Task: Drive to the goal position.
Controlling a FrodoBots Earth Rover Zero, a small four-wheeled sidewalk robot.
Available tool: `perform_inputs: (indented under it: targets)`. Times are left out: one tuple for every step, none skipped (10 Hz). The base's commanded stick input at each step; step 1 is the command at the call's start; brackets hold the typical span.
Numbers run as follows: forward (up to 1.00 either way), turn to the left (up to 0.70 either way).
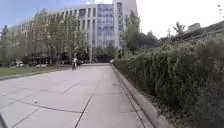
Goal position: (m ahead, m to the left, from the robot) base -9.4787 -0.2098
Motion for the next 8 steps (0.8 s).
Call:
perform_inputs:
  targets:
    - [0.0,0.0]
    - [0.0,0.0]
    - [0.0,0.0]
    - [0.0,0.0]
    - [0.42,0.0]
    - [0.7,0.0]
    - [0.7,0.12]
    - [0.7,0.35]
